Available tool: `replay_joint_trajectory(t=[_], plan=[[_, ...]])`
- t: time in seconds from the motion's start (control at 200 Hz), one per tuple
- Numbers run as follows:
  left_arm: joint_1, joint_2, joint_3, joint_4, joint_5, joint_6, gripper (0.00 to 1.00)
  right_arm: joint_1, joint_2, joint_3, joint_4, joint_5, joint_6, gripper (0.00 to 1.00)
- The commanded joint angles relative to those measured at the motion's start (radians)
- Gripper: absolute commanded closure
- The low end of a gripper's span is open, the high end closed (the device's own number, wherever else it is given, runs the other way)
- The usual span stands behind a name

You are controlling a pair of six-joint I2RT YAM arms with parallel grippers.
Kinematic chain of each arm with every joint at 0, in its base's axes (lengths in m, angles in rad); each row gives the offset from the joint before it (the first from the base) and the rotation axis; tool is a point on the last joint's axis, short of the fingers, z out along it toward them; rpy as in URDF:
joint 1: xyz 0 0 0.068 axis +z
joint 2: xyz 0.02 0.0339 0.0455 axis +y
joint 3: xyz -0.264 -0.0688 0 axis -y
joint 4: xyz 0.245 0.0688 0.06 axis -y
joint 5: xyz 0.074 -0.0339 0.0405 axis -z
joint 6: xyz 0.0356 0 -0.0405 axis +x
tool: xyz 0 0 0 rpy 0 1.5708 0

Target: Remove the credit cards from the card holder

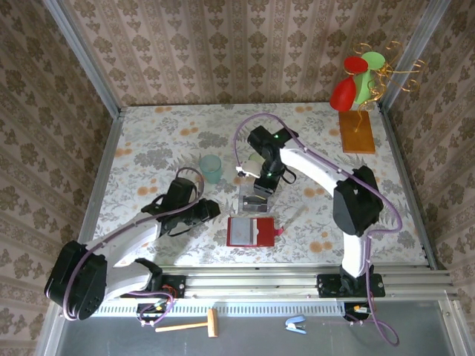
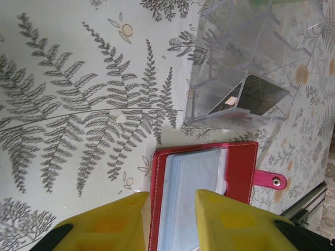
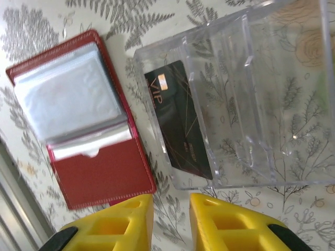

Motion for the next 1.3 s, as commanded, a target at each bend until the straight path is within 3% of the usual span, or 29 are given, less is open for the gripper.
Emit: replay_joint_trajectory(t=[0.0, 0.36, 0.61, 0.81, 1.295], plan=[[0.002, 0.036, 0.036, 0.037, 0.036, 0.022, 0.71, 0.034, -0.113, -0.112, 0.212, 0.013, 0.232, 0.76], [-0.039, 0.092, 0.065, 0.057, 0.042, 0.014, 0.72, 0.087, -0.335, -0.402, 0.511, 0.091, 0.968, 0.79], [-0.077, 0.096, 0.048, 0.085, 0.031, -0.007, 0.72, 0.091, -0.471, -0.605, 0.672, 0.007, 1.286, 0.84], [-0.106, 0.094, 0.018, 0.118, 0.026, -0.030, 0.74, 0.094, -0.480, -0.680, 0.728, -0.111, 1.371, 0.84], [-0.178, 0.086, -0.082, 0.130, -0.024, -0.091, 0.80, 0.101, -0.462, -0.804, 0.805, -0.155, 1.410, 0.81]])
